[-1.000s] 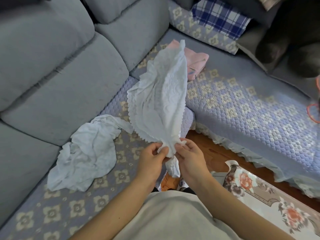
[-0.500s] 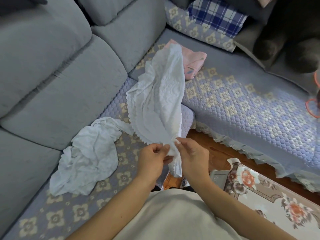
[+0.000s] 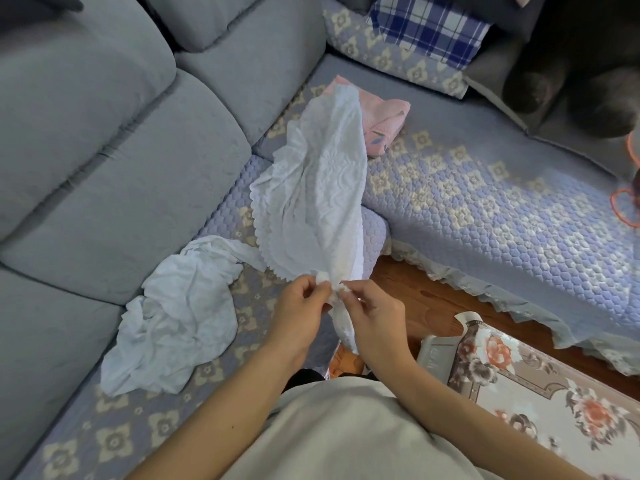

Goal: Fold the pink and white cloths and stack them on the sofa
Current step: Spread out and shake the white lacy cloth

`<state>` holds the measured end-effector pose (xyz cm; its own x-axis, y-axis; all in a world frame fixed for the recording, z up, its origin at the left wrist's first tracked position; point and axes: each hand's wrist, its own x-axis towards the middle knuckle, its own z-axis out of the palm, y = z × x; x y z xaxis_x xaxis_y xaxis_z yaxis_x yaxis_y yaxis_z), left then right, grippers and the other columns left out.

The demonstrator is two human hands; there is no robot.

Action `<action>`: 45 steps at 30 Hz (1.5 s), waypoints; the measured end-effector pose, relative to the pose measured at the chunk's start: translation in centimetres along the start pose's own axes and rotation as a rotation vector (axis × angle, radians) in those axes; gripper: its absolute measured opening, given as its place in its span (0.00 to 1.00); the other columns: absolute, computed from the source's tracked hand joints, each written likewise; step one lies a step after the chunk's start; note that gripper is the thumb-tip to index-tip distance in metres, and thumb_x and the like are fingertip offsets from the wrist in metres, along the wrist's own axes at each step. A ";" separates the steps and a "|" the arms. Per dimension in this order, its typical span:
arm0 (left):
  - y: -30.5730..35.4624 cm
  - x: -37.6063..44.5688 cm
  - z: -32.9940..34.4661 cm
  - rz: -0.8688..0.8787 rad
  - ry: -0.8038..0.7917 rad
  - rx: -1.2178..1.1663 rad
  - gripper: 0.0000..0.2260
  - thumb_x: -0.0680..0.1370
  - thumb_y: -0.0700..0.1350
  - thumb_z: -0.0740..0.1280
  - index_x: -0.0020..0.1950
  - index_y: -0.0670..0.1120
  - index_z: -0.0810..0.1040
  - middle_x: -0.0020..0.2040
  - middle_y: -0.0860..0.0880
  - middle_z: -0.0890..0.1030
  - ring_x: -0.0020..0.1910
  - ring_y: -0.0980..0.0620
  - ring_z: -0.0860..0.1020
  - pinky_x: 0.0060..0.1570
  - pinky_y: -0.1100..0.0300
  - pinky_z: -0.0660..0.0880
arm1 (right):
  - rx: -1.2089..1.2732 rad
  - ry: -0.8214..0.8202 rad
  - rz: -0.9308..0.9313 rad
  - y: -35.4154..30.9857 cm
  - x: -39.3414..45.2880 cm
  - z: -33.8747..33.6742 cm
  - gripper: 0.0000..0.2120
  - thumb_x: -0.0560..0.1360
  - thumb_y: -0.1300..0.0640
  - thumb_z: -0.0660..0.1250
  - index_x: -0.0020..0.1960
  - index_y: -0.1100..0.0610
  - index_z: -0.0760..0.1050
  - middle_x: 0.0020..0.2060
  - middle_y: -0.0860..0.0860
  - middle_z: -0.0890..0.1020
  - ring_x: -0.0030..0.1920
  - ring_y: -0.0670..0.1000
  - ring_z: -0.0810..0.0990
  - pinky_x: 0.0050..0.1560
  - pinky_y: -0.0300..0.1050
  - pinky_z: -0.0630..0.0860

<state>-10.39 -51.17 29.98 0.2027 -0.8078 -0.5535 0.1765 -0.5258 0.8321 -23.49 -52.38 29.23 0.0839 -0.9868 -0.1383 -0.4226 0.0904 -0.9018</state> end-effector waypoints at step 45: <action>1.4 -0.7 1.7 -0.092 0.123 -0.375 0.04 0.77 0.34 0.70 0.43 0.40 0.82 0.41 0.42 0.82 0.43 0.48 0.81 0.46 0.56 0.79 | -0.069 0.165 -0.296 -1.8 0.8 1.4 0.06 0.75 0.65 0.71 0.46 0.55 0.82 0.44 0.46 0.80 0.48 0.44 0.79 0.50 0.40 0.76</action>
<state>-11.96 -51.78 31.56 0.2796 -0.7120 -0.6442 0.5341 -0.4422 0.7206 -21.37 -53.16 30.17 0.0674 -0.9778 0.1982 -0.4618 -0.2067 -0.8626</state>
